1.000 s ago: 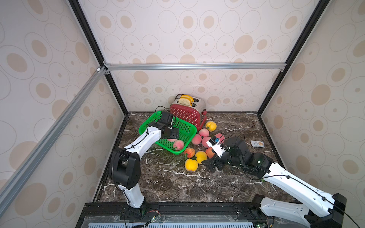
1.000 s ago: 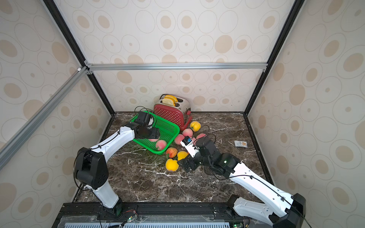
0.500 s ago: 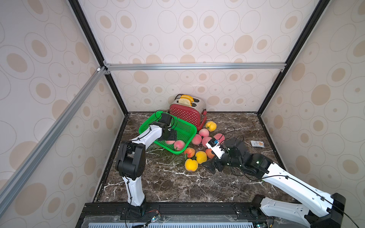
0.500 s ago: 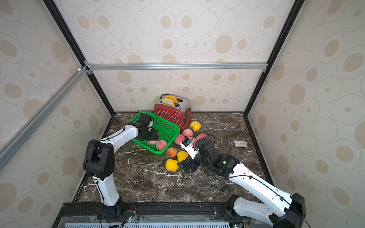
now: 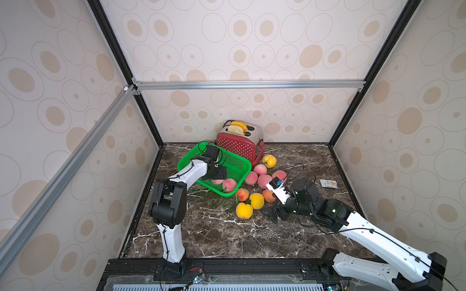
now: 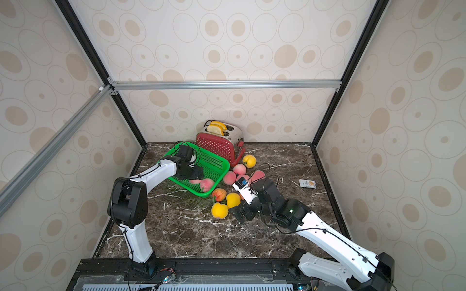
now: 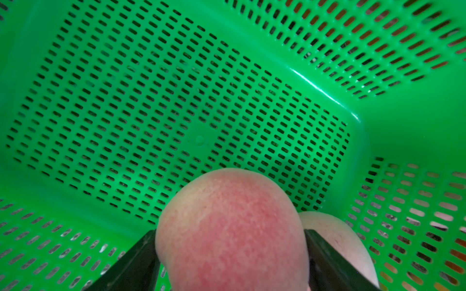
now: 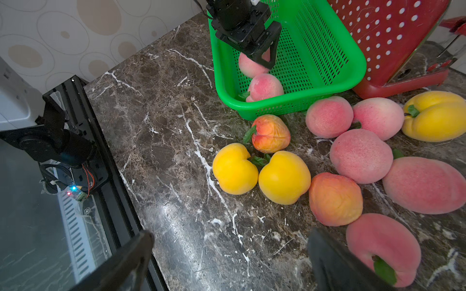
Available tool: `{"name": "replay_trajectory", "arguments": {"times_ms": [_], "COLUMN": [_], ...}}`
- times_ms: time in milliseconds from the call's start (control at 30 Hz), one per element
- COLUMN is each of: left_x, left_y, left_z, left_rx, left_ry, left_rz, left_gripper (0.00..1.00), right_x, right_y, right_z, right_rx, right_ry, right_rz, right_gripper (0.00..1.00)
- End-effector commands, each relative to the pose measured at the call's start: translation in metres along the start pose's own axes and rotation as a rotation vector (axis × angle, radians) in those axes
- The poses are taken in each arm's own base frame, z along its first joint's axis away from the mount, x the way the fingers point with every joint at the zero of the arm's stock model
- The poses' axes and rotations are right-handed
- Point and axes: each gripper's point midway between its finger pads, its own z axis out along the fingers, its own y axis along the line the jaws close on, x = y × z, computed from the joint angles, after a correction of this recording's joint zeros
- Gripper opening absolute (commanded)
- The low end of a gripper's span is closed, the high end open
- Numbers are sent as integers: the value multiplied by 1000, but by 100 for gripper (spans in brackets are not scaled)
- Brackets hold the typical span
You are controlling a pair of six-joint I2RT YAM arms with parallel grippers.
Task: Put the peaches into the basket
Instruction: Place the peach in the basket.
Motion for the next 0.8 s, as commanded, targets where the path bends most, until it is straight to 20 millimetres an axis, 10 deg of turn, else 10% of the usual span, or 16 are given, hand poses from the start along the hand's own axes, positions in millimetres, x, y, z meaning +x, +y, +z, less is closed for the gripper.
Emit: {"name": "replay_trajectory", "arguments": {"times_ms": [0,467,767], "left_x": [-12,-12,-11], "left_y": [-3,-3,-10], "left_z": [-3,-8,-71], "left_rx": [15,19,22], "left_ry": [-23,-35,-130], "left_rz": [-4,3,64], "left_gripper": [90,94,98], "right_x": [14,23,34], "right_y": [-4,-14,-22], "right_z": [-2,-22,-23], "right_rx": [19,85,114], "right_ry": [32,13,48], "right_rz": [14,8,23], "right_gripper": [100,100,100]}}
